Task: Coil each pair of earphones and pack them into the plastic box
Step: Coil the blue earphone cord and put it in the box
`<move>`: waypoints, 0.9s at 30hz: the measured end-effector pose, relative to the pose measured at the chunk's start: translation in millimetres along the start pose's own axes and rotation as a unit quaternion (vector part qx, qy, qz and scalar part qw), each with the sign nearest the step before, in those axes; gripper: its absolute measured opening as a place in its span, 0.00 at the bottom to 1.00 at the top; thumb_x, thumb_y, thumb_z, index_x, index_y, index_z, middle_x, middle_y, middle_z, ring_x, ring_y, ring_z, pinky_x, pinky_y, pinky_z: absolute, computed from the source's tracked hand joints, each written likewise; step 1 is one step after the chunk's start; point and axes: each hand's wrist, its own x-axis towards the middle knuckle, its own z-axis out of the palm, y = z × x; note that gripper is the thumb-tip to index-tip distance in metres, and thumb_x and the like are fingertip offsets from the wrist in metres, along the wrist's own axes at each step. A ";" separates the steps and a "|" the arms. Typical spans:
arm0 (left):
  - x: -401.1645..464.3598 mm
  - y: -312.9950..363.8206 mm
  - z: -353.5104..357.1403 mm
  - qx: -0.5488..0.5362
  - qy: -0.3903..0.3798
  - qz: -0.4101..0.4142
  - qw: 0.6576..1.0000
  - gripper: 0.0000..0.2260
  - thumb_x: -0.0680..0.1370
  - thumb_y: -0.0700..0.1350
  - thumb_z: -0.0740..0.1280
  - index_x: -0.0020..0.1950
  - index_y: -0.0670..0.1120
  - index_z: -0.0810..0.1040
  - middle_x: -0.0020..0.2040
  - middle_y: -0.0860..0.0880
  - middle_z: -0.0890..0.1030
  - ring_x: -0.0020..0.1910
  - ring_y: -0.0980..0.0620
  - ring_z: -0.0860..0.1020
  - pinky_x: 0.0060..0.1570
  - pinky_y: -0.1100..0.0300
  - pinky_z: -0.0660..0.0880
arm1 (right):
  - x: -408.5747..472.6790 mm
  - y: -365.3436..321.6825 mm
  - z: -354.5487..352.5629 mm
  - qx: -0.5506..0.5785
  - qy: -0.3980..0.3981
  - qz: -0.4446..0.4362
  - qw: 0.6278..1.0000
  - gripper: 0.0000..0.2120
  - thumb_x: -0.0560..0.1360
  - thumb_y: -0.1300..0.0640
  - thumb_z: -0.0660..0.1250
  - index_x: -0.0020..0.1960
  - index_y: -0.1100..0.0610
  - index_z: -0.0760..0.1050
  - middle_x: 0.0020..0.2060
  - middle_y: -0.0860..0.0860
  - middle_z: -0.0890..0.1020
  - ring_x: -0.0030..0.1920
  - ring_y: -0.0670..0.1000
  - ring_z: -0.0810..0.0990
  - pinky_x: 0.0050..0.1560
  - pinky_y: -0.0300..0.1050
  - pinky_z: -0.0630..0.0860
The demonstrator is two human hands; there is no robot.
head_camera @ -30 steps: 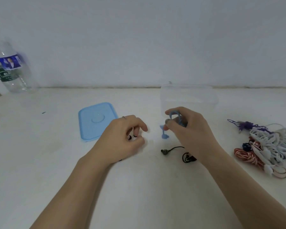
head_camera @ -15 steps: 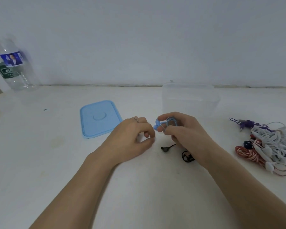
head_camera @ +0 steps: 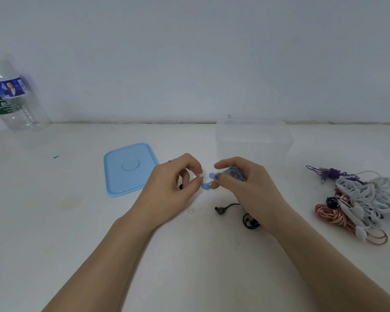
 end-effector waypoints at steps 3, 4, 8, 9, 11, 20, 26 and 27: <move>-0.1 0.5 0.6 -0.007 -0.003 0.003 1.000 0.07 0.77 0.40 0.72 0.45 0.51 0.79 0.34 0.58 0.76 0.36 0.56 0.74 0.36 0.69 0.68 | 1.5 3.8 1.9 -0.019 0.000 -0.006 1.000 0.04 0.74 0.52 0.71 0.49 0.46 0.82 0.43 0.45 0.86 0.48 0.46 0.82 0.53 0.43 0.77; -0.4 0.6 0.6 -0.006 -0.004 0.003 1.000 0.07 0.77 0.39 0.72 0.45 0.51 0.79 0.34 0.58 0.75 0.36 0.56 0.74 0.36 0.69 0.68 | 1.8 4.8 2.2 -0.020 0.004 -0.010 1.000 0.03 0.74 0.53 0.71 0.47 0.46 0.82 0.43 0.44 0.85 0.47 0.46 0.82 0.51 0.42 0.77; -0.5 2.5 0.6 0.010 -0.010 0.005 1.000 0.09 0.77 0.38 0.71 0.45 0.52 0.78 0.35 0.61 0.76 0.38 0.57 0.74 0.38 0.71 0.68 | 3.9 7.8 1.7 -0.029 0.014 -0.027 0.999 0.02 0.75 0.52 0.73 0.45 0.46 0.81 0.42 0.43 0.83 0.43 0.41 0.79 0.42 0.30 0.73; -0.6 3.3 0.6 0.011 -0.012 0.006 1.000 0.09 0.77 0.37 0.71 0.45 0.51 0.78 0.36 0.63 0.76 0.38 0.58 0.74 0.38 0.71 0.68 | 4.1 8.1 1.8 -0.029 0.012 -0.029 0.999 0.02 0.75 0.53 0.73 0.45 0.46 0.81 0.41 0.42 0.83 0.42 0.40 0.79 0.41 0.29 0.73; -0.8 3.8 0.6 0.015 -0.013 0.009 1.000 0.09 0.76 0.37 0.72 0.45 0.51 0.79 0.36 0.64 0.76 0.37 0.58 0.74 0.37 0.72 0.68 | 4.3 7.4 1.8 -0.023 0.010 -0.029 0.999 0.02 0.75 0.53 0.74 0.45 0.47 0.82 0.41 0.43 0.84 0.43 0.41 0.81 0.43 0.31 0.75; -1.4 4.2 1.5 0.023 -0.014 0.008 1.000 0.06 0.77 0.41 0.72 0.46 0.53 0.80 0.36 0.60 0.76 0.38 0.58 0.75 0.38 0.71 0.68 | 2.7 3.6 -0.1 0.004 -0.012 -0.035 0.999 0.10 0.79 0.61 0.66 0.52 0.48 0.83 0.34 0.44 0.84 0.38 0.37 0.79 0.39 0.25 0.70; -1.0 2.2 2.5 0.032 -0.017 0.009 0.999 0.07 0.77 0.43 0.73 0.45 0.54 0.79 0.36 0.58 0.77 0.38 0.57 0.75 0.37 0.69 0.70 | 2.7 3.9 1.2 -0.004 0.003 -0.037 0.999 0.02 0.74 0.57 0.71 0.45 0.53 0.83 0.40 0.47 0.85 0.47 0.49 0.83 0.55 0.47 0.79; -0.9 2.1 2.4 0.032 -0.017 0.008 0.999 0.07 0.77 0.43 0.73 0.45 0.54 0.79 0.36 0.58 0.77 0.39 0.57 0.75 0.38 0.69 0.69 | 2.6 3.9 1.1 0.000 0.006 -0.036 0.999 0.01 0.73 0.57 0.72 0.45 0.53 0.82 0.40 0.48 0.85 0.47 0.50 0.83 0.55 0.48 0.79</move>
